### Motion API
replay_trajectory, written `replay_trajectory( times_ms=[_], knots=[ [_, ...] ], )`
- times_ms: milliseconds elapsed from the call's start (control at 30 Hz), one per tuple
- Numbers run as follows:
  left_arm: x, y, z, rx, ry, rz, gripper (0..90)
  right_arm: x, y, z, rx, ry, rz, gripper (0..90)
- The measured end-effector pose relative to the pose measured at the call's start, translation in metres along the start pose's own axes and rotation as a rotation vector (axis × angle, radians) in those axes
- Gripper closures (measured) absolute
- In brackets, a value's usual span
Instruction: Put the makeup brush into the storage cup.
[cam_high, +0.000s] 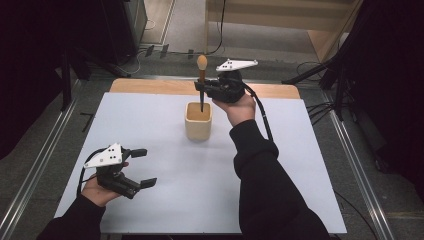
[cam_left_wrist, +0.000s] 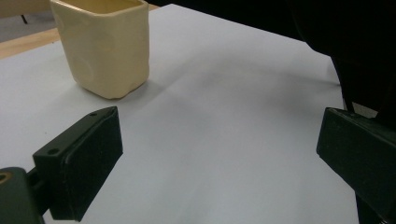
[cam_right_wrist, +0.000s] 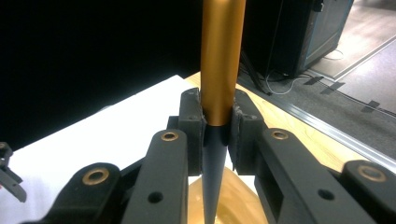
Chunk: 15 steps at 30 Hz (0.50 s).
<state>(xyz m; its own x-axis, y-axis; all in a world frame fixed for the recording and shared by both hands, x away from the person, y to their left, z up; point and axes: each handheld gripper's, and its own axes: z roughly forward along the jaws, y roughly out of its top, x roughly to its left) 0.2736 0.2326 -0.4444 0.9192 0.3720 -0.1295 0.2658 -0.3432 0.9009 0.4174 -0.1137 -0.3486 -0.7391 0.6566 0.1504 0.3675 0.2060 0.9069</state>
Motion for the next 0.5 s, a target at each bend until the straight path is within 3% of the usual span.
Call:
replay_trajectory(
  times_ms=[500],
  knots=[
    [-0.001, 0.0, 0.0, -0.004, -0.006, 0.004, 1.3, -0.004, -0.02, 0.007, -0.006, -0.017, 0.022, 78.7]
  ],
)
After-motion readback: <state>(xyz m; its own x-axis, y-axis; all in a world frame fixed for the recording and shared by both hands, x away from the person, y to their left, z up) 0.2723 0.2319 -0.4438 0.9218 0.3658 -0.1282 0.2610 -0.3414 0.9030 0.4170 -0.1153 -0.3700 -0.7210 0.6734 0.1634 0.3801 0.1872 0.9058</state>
